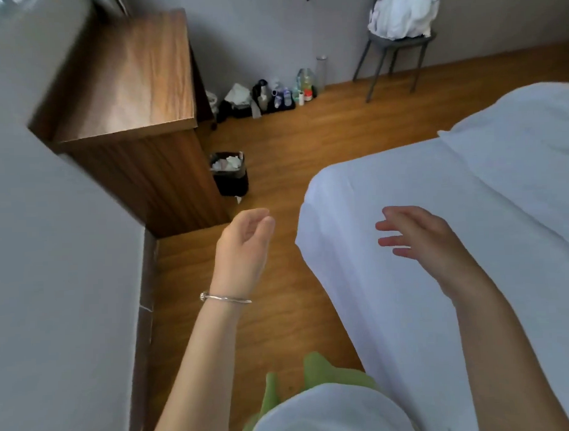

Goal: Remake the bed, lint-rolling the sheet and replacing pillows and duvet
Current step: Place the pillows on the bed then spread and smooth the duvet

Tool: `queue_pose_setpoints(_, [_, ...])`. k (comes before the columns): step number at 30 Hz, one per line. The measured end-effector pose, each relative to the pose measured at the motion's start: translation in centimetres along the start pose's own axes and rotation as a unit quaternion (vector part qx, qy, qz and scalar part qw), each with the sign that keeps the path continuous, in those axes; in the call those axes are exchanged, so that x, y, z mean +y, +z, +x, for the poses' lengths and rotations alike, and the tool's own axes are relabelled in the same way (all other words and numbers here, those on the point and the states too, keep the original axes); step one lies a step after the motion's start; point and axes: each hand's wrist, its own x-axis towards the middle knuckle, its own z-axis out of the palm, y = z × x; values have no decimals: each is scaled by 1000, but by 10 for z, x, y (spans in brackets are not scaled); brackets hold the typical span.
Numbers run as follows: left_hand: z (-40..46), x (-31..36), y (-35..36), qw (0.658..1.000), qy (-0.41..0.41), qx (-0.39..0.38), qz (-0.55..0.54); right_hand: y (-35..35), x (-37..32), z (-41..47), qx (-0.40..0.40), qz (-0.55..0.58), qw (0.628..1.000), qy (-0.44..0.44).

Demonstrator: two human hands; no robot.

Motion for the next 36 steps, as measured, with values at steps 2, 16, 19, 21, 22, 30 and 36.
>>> queue_pose_setpoints(2, [57,11,-22,999,-8,36,-4,29,-37,57,-16,-6,1000,-26])
queue_pose_setpoints(16, [528,45,-92,995,70,-60,-21,199,-204,418,58,46,997,-39])
queue_pose_setpoints(19, [605,67,-61,990,76,-116,-18,193,-225,476,103,38,994,-27])
queue_pose_setpoints(21, [653,71,-30,983,71,-167,-4,182,-224,519,150,41,988,-4])
queue_pose_setpoints(22, [675,71,-13,979,68,-190,3,176,-220,542,169,39,985,15])
queue_pose_setpoints(30, [887,125,151,963,67,-257,49,84,-206,762,236,73,958,143])
queue_pose_setpoints(36, [1026,233,276,931,145,-335,6,-9,-272,898,294,103,949,35])
